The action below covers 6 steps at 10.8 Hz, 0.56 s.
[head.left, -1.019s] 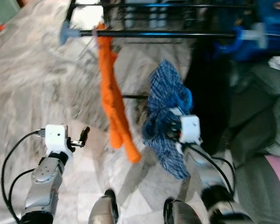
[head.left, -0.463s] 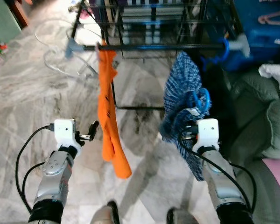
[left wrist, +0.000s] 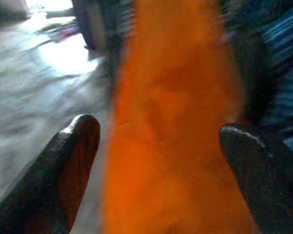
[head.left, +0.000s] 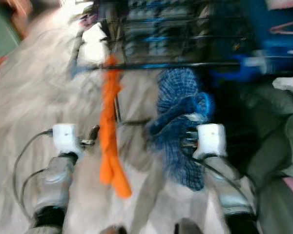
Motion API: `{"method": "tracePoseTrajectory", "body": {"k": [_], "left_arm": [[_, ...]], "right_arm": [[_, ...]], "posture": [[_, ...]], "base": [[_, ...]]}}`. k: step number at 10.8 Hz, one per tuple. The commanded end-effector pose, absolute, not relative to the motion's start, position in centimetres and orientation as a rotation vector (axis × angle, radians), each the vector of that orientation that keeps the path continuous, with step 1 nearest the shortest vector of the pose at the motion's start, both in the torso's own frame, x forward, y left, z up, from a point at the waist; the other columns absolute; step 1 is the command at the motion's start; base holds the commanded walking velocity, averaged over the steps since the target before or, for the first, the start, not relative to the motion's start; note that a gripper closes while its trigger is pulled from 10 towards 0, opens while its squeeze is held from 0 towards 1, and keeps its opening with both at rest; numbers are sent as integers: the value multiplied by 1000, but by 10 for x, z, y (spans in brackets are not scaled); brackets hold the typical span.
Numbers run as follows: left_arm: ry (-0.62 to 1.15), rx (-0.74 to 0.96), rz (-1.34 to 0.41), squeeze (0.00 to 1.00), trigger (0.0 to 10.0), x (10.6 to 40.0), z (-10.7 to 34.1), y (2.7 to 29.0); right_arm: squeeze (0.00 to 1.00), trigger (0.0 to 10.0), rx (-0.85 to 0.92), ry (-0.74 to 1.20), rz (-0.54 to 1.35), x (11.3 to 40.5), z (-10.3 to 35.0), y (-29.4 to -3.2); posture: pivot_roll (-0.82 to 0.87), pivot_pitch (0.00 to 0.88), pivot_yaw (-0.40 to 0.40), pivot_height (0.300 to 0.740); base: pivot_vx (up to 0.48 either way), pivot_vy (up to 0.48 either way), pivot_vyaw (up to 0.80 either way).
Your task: Hang hanger
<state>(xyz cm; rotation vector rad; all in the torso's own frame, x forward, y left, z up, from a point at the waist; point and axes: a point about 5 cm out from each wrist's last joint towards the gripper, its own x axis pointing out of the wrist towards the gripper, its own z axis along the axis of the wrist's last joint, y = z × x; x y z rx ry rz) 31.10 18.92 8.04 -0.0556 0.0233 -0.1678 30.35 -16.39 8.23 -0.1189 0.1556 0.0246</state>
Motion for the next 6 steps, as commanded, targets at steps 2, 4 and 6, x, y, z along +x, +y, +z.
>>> {"method": "tracePoseTrajectory", "body": {"k": [2, 4, 6], "left_arm": [[57, -39, -121, 0, 10000, 305, 73, 205], [60, -35, -122, 0, 10000, 302, 70, 204], [61, -31, -129, 0, 10000, 301, 70, 201]], "right_arm": [[0, 10000, -98, 113, 37, 306, 91, -150], [0, 10000, -101, 117, 70, 305, 91, -145], [0, 10000, -82, 110, 90, 309, 99, -142]], "posture": [[-234, 140, 51, 740], [-229, 145, 56, 740], [-226, 154, 58, 740]], "base": [[0, 131, 0], [0, 0, 0], [0, 0, 0]]}}
